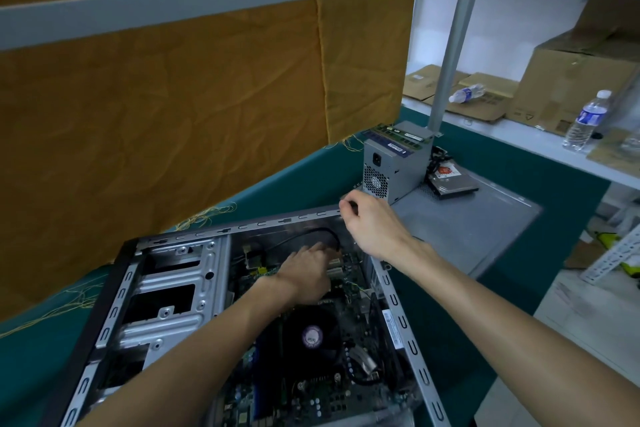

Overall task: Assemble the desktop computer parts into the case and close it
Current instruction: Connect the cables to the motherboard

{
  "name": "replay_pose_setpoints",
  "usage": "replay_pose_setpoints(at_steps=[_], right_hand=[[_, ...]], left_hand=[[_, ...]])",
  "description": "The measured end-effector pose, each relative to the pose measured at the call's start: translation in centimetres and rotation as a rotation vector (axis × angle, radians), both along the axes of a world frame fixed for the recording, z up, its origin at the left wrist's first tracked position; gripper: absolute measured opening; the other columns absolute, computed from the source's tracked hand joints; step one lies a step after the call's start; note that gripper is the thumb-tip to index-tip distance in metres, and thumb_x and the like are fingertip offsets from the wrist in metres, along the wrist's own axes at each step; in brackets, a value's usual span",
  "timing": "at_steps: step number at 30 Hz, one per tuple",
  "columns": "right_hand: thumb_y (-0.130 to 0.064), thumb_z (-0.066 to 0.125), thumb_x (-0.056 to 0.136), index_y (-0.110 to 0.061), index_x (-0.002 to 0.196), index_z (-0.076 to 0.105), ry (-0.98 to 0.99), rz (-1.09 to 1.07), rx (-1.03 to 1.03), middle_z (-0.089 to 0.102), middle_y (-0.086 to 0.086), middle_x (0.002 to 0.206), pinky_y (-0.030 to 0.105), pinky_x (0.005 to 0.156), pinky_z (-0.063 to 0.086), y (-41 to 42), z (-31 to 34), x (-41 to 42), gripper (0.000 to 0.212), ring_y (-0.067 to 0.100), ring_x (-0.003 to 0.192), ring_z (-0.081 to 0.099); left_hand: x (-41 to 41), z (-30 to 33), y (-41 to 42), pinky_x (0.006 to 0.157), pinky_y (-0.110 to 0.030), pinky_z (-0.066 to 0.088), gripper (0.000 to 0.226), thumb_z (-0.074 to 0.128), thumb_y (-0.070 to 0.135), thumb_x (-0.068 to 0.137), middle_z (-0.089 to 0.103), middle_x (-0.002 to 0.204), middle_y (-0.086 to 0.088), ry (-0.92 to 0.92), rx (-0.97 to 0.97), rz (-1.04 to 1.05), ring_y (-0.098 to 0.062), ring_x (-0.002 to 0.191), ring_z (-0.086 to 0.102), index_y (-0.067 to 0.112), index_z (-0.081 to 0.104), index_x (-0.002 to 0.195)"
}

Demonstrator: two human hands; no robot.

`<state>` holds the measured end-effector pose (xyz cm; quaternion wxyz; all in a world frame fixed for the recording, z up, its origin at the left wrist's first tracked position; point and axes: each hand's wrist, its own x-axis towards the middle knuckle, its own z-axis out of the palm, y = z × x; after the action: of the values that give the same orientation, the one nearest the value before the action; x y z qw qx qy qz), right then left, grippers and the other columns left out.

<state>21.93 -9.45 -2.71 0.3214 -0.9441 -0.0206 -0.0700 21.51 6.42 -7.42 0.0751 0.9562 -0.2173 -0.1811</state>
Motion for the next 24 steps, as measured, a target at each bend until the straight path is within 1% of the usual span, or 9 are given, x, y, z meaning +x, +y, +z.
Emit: replay_pose_setpoints(at_steps=[4,8,11,13,15,18,20,22,24], right_hand=[[-0.001,0.048,0.099,-0.012,0.108,0.068,-0.247,0.079,0.015,0.061,-0.001,0.108,0.031,0.087,0.048,0.8,1.8,-1.6,0.024,0.015,0.099,0.058],[0.002,0.046,0.092,-0.002,0.110,0.071,0.291,0.300,-0.130,0.072,0.018,0.106,0.031,0.072,0.051,3.2,4.2,-2.2,0.030,0.019,0.081,0.063],[0.003,0.036,0.100,0.013,0.124,0.049,0.768,0.257,-0.148,0.064,0.037,0.121,0.037,0.070,0.063,4.8,5.0,-1.5,0.030,0.028,0.073,0.075],[-0.001,0.032,0.104,0.013,0.144,0.031,0.877,0.178,-0.188,0.059,0.039,0.127,0.046,0.085,0.062,5.7,4.7,-0.7,0.042,0.036,0.092,0.076],[-0.009,0.032,0.107,0.019,0.144,0.030,0.931,0.112,-0.282,0.064,0.037,0.121,0.048,0.091,0.060,6.5,4.1,0.1,0.046,0.037,0.099,0.074],[-0.018,0.030,0.111,0.020,0.137,0.042,1.019,-0.013,-0.407,0.069,0.025,0.118,0.037,0.076,0.062,7.1,2.9,1.3,0.047,0.026,0.077,0.069],[-0.020,0.027,0.113,0.017,0.130,0.049,1.091,-0.098,-0.392,0.068,0.020,0.099,0.033,0.064,0.057,7.3,2.1,1.9,0.047,0.022,0.066,0.060],[-0.021,0.026,0.113,0.014,0.108,0.056,1.124,-0.153,-0.376,0.060,0.017,0.084,0.033,0.068,0.056,7.2,1.7,2.1,0.047,0.020,0.064,0.056],[-0.020,0.028,0.113,0.013,0.104,0.056,1.114,-0.208,-0.365,0.061,0.017,0.084,0.030,0.080,0.058,7.2,1.6,1.8,0.045,0.020,0.066,0.058]], left_hand=[[-0.1,0.0,1.1,0.101,-0.042,0.046,0.066,0.046,0.006,0.090,0.050,0.144,-0.018,0.015,-0.012,0.032,-0.039,0.128,0.052,0.023,0.039,0.153],[0.4,0.2,1.2,0.091,-0.042,0.049,0.053,0.043,0.007,0.095,0.060,0.134,-0.019,0.052,0.021,0.025,-0.040,0.119,0.061,0.019,0.045,0.147],[0.7,0.2,1.4,0.090,-0.040,0.050,0.043,0.044,0.010,0.098,0.061,0.133,-0.018,0.078,0.064,0.028,-0.036,0.117,0.063,0.012,0.050,0.140],[1.1,0.3,1.7,0.090,-0.040,0.053,0.044,0.044,0.009,0.098,0.063,0.131,-0.016,0.095,0.098,0.000,-0.033,0.114,0.064,0.014,0.049,0.141],[1.5,0.7,2.0,0.086,-0.038,0.052,0.043,0.045,0.011,0.098,0.063,0.130,-0.015,0.100,0.138,-0.030,-0.032,0.114,0.064,0.013,0.049,0.141],[1.8,0.9,2.5,0.082,-0.035,0.046,0.037,0.043,0.012,0.100,0.061,0.132,-0.016,0.093,0.187,-0.065,-0.033,0.117,0.062,0.010,0.050,0.137],[1.8,0.8,2.8,0.088,-0.037,0.048,0.043,0.042,0.013,0.101,0.059,0.136,-0.016,0.092,0.209,-0.076,-0.032,0.121,0.061,0.011,0.046,0.143],[1.8,0.6,2.9,0.090,-0.037,0.047,0.047,0.043,0.014,0.101,0.058,0.139,-0.015,0.093,0.201,-0.086,-0.031,0.122,0.060,0.015,0.043,0.147],[1.9,0.7,2.9,0.090,-0.037,0.047,0.047,0.044,0.015,0.100,0.059,0.139,-0.014,0.070,0.203,-0.108,-0.031,0.123,0.060,0.015,0.044,0.147]])
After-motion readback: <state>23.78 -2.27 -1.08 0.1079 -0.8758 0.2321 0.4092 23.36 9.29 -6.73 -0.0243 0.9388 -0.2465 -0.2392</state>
